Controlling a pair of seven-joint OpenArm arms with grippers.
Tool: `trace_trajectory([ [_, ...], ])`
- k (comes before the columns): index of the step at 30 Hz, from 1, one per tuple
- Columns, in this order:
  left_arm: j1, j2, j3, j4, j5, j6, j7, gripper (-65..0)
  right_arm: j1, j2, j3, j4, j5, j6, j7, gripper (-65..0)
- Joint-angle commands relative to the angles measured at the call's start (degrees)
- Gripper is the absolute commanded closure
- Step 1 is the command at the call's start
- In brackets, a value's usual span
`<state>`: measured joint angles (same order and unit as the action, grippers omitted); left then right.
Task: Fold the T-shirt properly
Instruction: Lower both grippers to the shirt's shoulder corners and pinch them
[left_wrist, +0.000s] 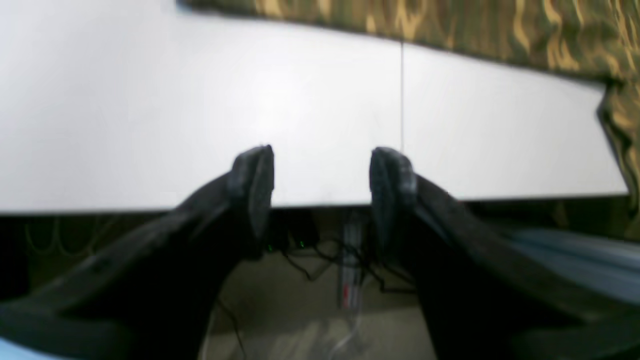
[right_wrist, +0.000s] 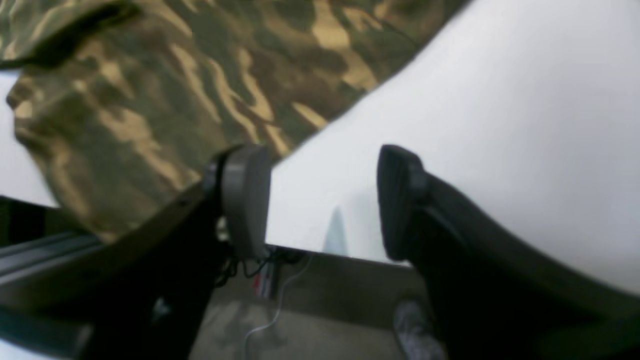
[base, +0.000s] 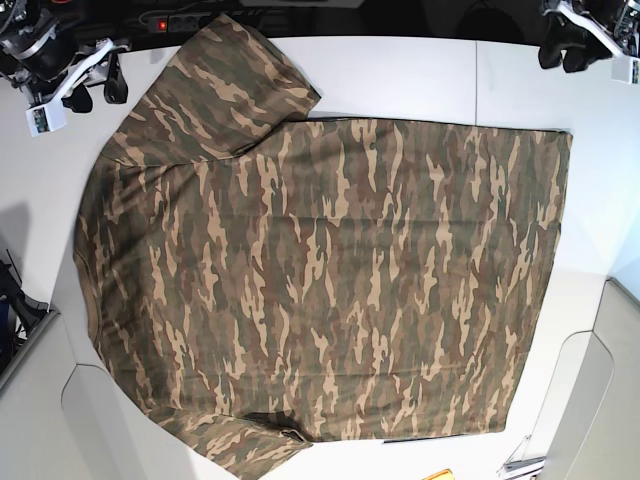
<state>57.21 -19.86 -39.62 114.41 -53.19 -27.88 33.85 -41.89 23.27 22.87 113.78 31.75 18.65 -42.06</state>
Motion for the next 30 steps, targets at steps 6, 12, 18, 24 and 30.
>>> trace_trajectory([
  [6,-1.81,-1.44,-0.57,0.11,-0.59,-0.2,-0.87,-33.3,2.43,-0.98,0.42,-4.85,3.43,2.08,0.9,-33.8],
  [12,-5.35,-2.56,-0.55,-2.32,1.6,-0.2,-1.03,-33.3,3.32,-2.27,-1.73,-7.32,3.41,2.82,1.14,-33.8],
  [18,-10.12,-5.95,-0.52,-9.25,1.05,-0.22,-1.03,-38.7,3.43,-5.42,-2.38,-8.52,3.43,2.82,1.99,-33.8],
  [24,-14.53,-8.04,0.39,-15.8,-1.03,-0.24,-1.01,-39.3,5.25,-8.07,-2.73,-8.79,3.63,2.86,1.97,-33.8],
  [30,-16.96,-8.24,2.19,-19.17,-0.96,-0.24,-1.33,-39.3,6.47,-8.2,-5.18,-9.29,3.61,2.82,2.19,-33.8],
])
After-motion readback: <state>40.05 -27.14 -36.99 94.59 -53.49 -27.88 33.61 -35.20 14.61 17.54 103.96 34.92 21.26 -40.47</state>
